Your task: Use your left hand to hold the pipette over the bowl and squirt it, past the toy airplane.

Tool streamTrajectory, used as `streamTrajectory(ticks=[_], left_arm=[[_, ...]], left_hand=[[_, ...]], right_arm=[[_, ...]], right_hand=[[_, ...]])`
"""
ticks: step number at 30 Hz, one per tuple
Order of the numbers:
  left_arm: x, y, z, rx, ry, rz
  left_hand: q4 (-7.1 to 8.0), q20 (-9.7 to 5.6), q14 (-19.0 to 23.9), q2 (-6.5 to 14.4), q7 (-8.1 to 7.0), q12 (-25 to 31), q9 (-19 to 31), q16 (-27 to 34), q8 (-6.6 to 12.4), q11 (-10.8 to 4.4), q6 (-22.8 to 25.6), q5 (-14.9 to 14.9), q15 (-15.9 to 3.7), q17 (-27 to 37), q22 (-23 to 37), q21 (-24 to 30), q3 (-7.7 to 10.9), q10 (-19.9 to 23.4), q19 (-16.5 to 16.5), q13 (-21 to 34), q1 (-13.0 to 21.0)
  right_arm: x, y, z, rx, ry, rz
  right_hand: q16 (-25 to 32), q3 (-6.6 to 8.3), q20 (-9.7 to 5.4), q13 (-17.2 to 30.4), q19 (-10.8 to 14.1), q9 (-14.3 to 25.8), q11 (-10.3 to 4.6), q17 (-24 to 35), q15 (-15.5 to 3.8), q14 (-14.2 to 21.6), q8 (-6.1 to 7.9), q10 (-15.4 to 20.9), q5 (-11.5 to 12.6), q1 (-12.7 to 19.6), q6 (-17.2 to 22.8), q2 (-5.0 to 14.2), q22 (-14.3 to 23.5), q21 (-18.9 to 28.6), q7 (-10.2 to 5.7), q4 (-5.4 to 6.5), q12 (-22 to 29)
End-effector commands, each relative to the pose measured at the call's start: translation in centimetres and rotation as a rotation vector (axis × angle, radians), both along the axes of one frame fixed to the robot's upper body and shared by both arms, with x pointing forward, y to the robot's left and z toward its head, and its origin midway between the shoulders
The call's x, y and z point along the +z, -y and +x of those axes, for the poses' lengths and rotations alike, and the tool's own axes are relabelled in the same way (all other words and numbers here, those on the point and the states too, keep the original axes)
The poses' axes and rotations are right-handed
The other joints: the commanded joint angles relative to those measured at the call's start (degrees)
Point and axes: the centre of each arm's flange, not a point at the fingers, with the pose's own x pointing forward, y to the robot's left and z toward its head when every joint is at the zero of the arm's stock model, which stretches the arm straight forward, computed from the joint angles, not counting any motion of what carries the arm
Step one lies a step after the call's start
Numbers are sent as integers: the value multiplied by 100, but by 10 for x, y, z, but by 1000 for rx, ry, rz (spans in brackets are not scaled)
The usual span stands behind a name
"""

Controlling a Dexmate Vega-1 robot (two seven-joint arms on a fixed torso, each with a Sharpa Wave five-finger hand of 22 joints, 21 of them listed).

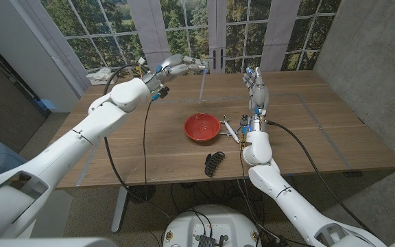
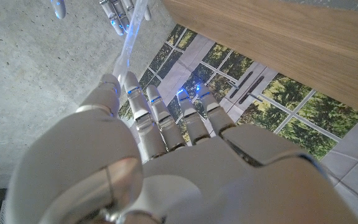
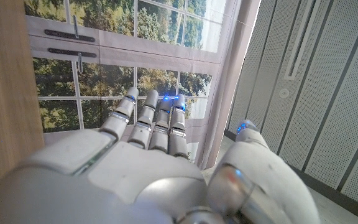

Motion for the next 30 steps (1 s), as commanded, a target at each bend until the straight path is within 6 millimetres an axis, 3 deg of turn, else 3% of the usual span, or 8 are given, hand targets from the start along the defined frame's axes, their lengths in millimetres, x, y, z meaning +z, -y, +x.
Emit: streamTrajectory(ticks=[1,9,30], left_arm=[[-1,0,-14,88,126,52],[-2,1,-18,117,175,65],[-2,6,-23,148,237,95]], left_hand=[[9,-14,44,19,-10,-7,0,-12,-19,-11,11,-34,-685,6,15,2,26,39,14,23,-12],[14,-21,75,10,-126,-10,1,-4,-24,-15,28,-33,-721,5,14,3,25,44,25,23,-28],[0,-45,105,27,-207,5,5,-2,8,-31,186,-27,-774,2,12,5,56,127,49,24,7]], right_arm=[[-3,17,-10,32,37,66],[-9,22,-19,80,78,104],[-20,22,-31,165,171,188]], right_hand=[[-23,5,22,-9,-40,8,24,14,6,-4,-28,7,-11,-23,23,14,22,-13,26,-42,-24],[-31,7,26,-31,-45,2,34,9,-5,-2,-48,11,-14,-39,35,22,23,-13,23,-66,-32],[-48,9,43,-74,-32,-8,22,-2,-15,3,-73,71,-18,-75,97,38,23,-6,22,-116,-26]])
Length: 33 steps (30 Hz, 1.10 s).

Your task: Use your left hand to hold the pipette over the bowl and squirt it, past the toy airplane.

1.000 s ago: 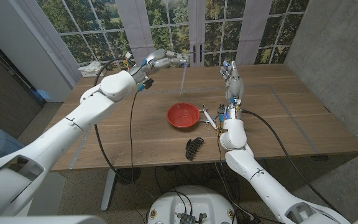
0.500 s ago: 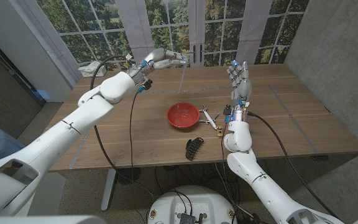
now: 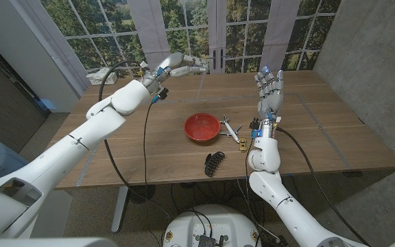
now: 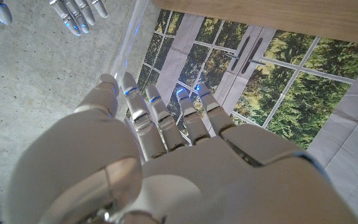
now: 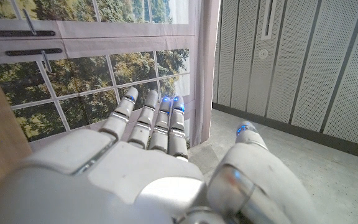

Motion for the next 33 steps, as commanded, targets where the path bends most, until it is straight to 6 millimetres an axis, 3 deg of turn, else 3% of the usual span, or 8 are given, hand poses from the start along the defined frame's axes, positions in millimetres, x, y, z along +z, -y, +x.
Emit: streamTrajectory(ticks=[1,13,33], left_arm=[[0,3,-4,23,46,24],[0,6,-5,46,94,49],[2,1,-2,59,134,23]], left_hand=[[0,-24,55,27,-23,5,6,-2,32,-9,89,-27,-785,1,11,5,57,45,26,24,7],[-6,-40,72,43,-22,6,7,1,43,-15,164,-25,-801,3,10,3,74,69,33,23,31],[-62,-168,123,195,20,28,15,-3,165,-53,781,-24,-871,12,-3,20,226,236,143,16,265]], right_arm=[[-5,0,-6,35,56,44],[-7,-2,-6,51,83,62],[-4,-5,-2,22,96,60]], right_hand=[[-4,0,12,2,-2,18,-8,-4,-12,3,-14,41,-18,-23,74,-15,24,-6,3,-34,-27],[-4,2,11,-30,0,14,-7,-13,-13,38,-38,87,-18,-52,107,-3,23,-4,4,-73,-23],[-15,2,23,-71,-5,10,-6,-23,-23,57,-70,105,-23,-102,157,15,23,-3,7,-120,-34]])
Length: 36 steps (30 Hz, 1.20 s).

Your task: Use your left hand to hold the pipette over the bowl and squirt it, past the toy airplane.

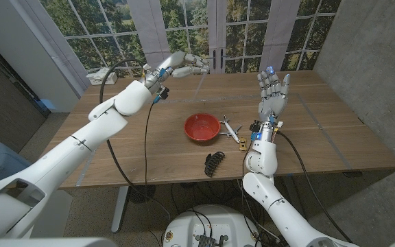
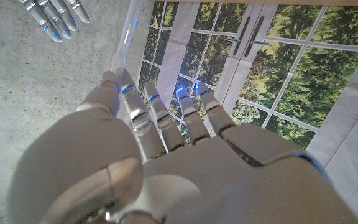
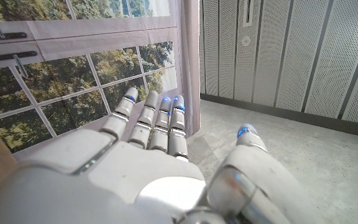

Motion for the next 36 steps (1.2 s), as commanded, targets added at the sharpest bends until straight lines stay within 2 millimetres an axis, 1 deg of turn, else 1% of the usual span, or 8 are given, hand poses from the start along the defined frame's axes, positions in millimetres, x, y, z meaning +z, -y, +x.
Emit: streamTrajectory(ticks=[1,9,11,26,30,36], left_arm=[[2,-4,1,11,33,-12],[3,-4,-1,12,40,-5],[3,-4,-1,13,44,-13],[2,-6,1,12,38,-14],[2,-6,2,8,30,-9],[2,-6,3,4,23,-7]], left_hand=[[-28,-67,27,37,-38,27,31,-6,51,-5,187,-5,-873,12,9,19,48,64,35,16,124],[-34,-137,24,43,43,2,51,-6,55,-13,262,-11,-896,23,4,16,48,23,52,10,220],[-31,-157,21,41,102,-11,62,-6,69,-15,315,-14,-894,26,3,18,40,-4,68,8,248],[-15,-200,3,34,76,-29,83,-9,61,-17,346,-21,-885,34,2,24,11,-53,107,11,295],[-5,-192,2,23,44,-23,86,-7,58,-17,357,-24,-869,36,2,24,-6,-43,112,17,291],[8,-157,5,11,43,-19,83,0,16,-14,293,-27,-858,41,2,20,-34,-39,114,22,286]], right_arm=[[2,-2,1,-15,12,4],[2,-3,1,-24,15,6],[2,-3,1,-25,15,6],[1,-4,1,-38,14,9],[1,-4,1,-43,10,14],[0,-4,2,-41,9,10]], right_hand=[[-17,26,23,10,-5,8,-6,4,-9,41,-5,66,0,7,49,68,23,-3,-7,-35,-34],[-22,25,24,-7,-11,7,-18,-1,-15,51,-16,67,-3,-18,81,76,23,-4,0,-54,-41],[-24,24,27,-12,-12,7,-10,-2,-19,52,-21,71,-4,-24,82,78,23,-5,-2,-59,-41],[-30,23,27,-39,-17,7,-13,-9,-15,66,-41,79,-9,-63,118,89,22,-6,10,-89,-49],[-34,23,28,-44,-18,7,-9,-10,-9,64,-48,81,-10,-70,119,91,22,-6,13,-97,-51],[-35,23,30,-53,-20,7,-10,-13,-10,73,-58,87,-11,-81,124,94,22,-6,13,-109,-52]])
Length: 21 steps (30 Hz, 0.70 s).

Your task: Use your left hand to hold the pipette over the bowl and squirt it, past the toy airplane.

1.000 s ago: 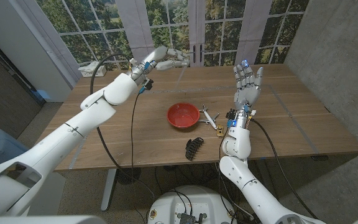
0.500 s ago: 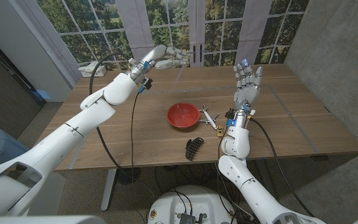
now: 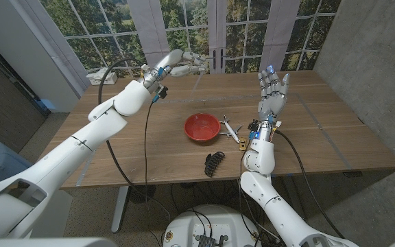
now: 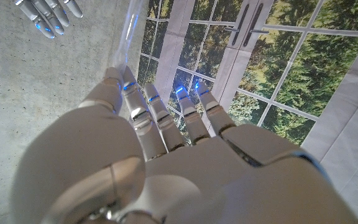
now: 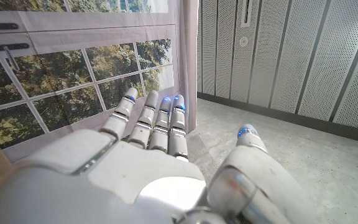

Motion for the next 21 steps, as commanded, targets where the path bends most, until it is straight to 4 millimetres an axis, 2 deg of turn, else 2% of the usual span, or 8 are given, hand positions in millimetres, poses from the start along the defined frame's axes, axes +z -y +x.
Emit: streamTrajectory(ticks=[1,21], left_arm=[[0,0,2,-7,-14,7],[1,-1,0,-18,-16,17]], left_hand=[[15,-14,5,-33,-127,-20,17,0,-43,-13,74,14,-847,31,1,18,-43,2,21,21,47],[53,13,-32,-212,-139,-41,-1,-18,-176,-7,-198,13,-796,26,3,-5,-196,-56,3,20,-86]], right_arm=[[-1,-1,1,-6,-2,5],[-1,-1,-1,-13,5,10]], right_hand=[[-36,0,19,-5,-9,6,-25,15,6,51,-17,57,-11,-13,31,-33,22,-7,0,-40,-8],[-50,6,20,-39,-12,8,-27,6,-3,61,-54,75,-14,-51,55,-15,21,-6,-1,-91,-14]])
